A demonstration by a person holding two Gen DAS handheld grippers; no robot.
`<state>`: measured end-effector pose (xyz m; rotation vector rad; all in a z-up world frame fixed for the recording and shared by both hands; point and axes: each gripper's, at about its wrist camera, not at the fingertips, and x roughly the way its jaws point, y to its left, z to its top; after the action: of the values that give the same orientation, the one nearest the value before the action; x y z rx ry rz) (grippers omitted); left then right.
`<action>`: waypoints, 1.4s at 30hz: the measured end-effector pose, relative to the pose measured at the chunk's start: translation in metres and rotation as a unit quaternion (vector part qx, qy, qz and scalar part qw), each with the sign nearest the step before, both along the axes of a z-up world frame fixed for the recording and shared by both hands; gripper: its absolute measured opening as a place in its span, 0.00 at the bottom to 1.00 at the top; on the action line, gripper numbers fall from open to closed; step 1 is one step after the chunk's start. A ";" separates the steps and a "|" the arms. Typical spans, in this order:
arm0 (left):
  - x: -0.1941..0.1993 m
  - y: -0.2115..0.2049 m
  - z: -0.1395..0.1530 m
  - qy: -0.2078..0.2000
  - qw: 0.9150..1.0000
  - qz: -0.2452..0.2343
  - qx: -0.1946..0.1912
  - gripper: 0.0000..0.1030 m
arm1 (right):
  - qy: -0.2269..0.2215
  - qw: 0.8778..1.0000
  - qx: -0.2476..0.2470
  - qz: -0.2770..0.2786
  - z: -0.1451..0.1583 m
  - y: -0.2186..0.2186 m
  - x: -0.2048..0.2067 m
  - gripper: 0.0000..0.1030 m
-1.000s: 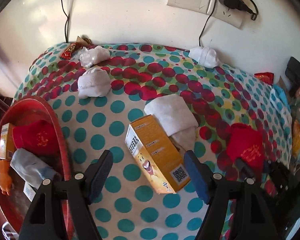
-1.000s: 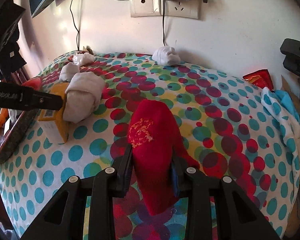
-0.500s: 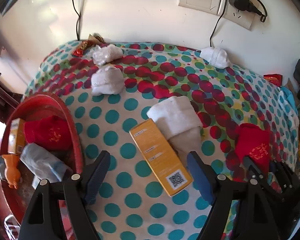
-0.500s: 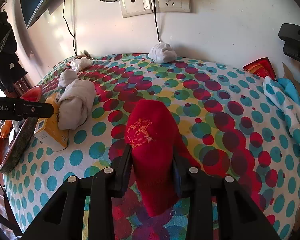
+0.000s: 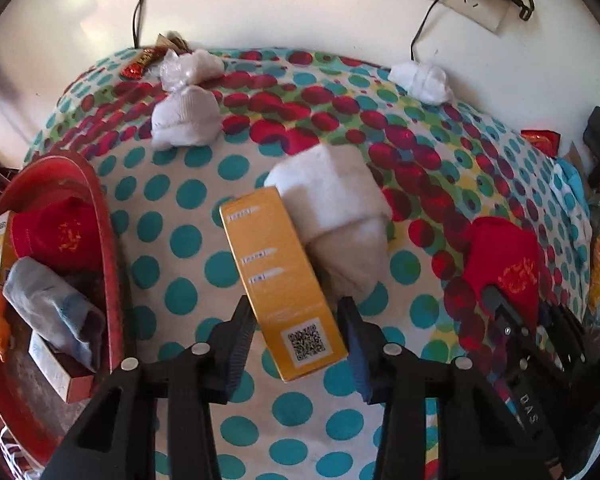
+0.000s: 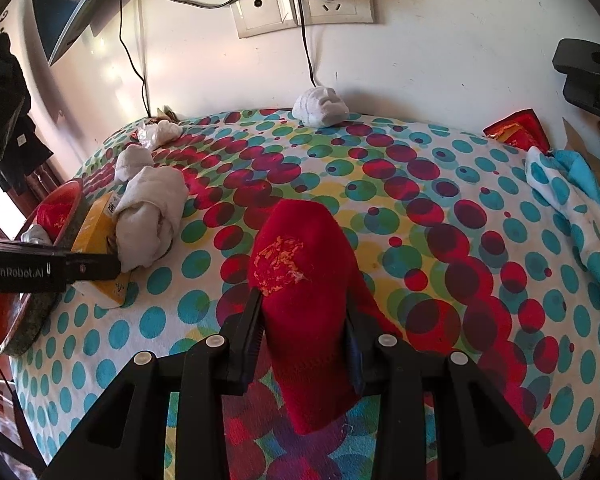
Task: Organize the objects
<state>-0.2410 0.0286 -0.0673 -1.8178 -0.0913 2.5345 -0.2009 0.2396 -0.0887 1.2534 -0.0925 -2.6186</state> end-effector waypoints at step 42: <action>0.056 -0.065 0.063 0.098 0.991 -0.061 -0.069 0.31 | 0.005 0.999 0.037 -0.003 0.002 -0.009 0.000 0.32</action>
<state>-0.1854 -0.0368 -0.0041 -1.5495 0.1957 2.6730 -0.2011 0.2304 -0.0866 1.2639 0.0022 -2.6559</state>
